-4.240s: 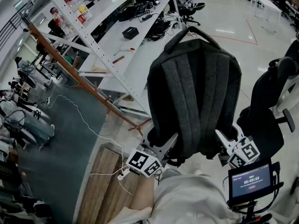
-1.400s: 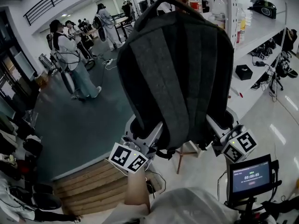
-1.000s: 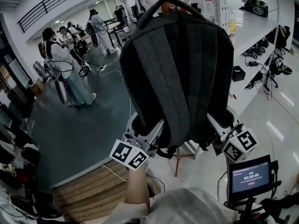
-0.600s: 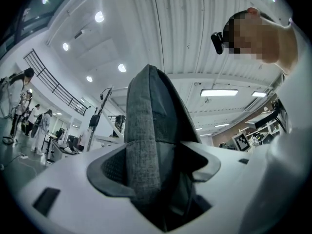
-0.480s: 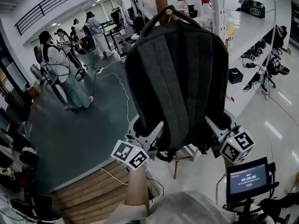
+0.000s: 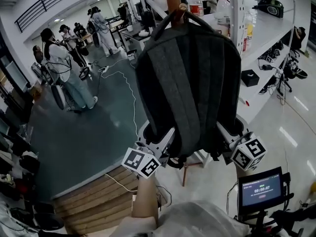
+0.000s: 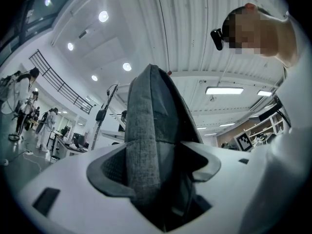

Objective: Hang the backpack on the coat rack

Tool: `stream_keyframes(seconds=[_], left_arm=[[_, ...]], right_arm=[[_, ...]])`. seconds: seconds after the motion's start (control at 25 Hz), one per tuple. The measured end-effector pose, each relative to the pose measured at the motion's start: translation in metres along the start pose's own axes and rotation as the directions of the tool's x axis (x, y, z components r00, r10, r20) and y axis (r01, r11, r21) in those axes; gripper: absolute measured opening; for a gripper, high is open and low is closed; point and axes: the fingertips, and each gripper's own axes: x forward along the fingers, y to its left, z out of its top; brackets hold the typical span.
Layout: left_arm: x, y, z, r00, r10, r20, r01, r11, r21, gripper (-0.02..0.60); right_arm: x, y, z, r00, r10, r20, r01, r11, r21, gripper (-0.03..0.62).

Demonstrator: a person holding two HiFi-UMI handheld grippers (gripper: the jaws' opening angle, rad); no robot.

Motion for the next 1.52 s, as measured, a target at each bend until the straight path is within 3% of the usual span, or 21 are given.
stream_keyframes(seconds=[0.48,0.76,0.92,1.16,1.28,1.52], left_arm=[[0.002,0.004,-0.009,0.999,0.031,0.033,-0.032,0.999,0.024,0.319],[0.007,-0.001,-0.02,1.0,-0.018,0.014,0.019,0.999,-0.027,0.318],[0.008,-0.002,-0.023,1.0,-0.022,-0.002,0.022,1.0,-0.019,0.318],[0.009,-0.001,-0.029,0.998,-0.048,-0.032,0.047,0.999,-0.023,0.319],[0.007,-0.003,-0.03,0.994,-0.077,-0.072,0.077,0.997,0.004,0.319],[-0.014,-0.012,-0.01,0.996,-0.056,-0.073,0.066,0.987,0.148,0.319]], right_arm=[[0.009,-0.012,-0.014,0.998,-0.004,0.064,0.005,1.0,-0.015,0.23],[0.005,-0.027,-0.018,0.997,-0.016,0.077,0.017,1.0,-0.003,0.23],[0.004,-0.031,-0.021,0.997,-0.023,0.08,0.023,1.0,0.005,0.23],[0.001,-0.032,-0.025,0.997,0.034,0.074,-0.035,0.999,0.011,0.232],[-0.004,-0.033,-0.022,0.995,0.058,0.078,-0.059,0.998,0.012,0.232],[-0.02,-0.027,-0.006,0.994,0.033,0.108,-0.033,0.999,-0.003,0.233]])
